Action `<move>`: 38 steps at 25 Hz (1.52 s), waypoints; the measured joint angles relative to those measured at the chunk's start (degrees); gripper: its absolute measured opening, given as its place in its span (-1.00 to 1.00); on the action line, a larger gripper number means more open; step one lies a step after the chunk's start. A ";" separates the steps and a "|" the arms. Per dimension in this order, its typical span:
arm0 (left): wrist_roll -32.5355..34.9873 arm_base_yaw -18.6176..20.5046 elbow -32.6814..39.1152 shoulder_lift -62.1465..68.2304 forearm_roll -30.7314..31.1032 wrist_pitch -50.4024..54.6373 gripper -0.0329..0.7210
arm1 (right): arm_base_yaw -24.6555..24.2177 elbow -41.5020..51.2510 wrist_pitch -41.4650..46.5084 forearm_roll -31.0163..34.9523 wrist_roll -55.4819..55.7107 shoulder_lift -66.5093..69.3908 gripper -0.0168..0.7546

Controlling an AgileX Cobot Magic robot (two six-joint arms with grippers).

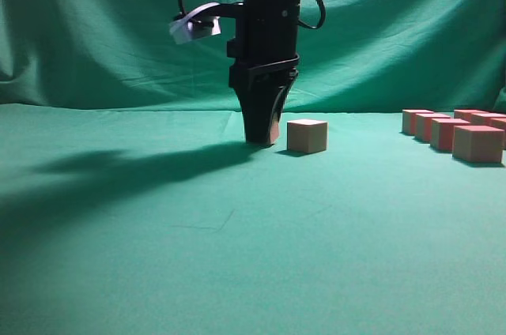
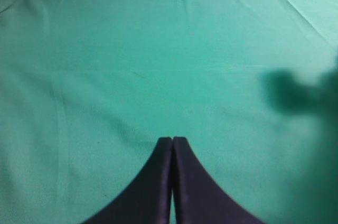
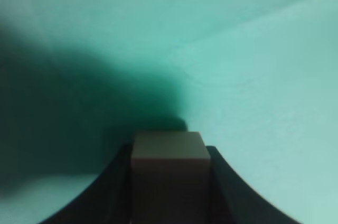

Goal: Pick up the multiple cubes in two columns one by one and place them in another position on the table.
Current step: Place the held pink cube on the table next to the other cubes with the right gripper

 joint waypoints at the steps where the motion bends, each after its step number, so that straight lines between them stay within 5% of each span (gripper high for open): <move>1: 0.00 0.00 0.00 0.00 0.00 0.00 -0.91 | -0.34 0.00 -0.43 0.10 0.00 0.00 -0.27; 38: 0.00 0.00 0.00 0.00 0.00 0.00 -0.91 | -3.00 0.00 1.02 8.40 -7.59 0.00 -0.27</move>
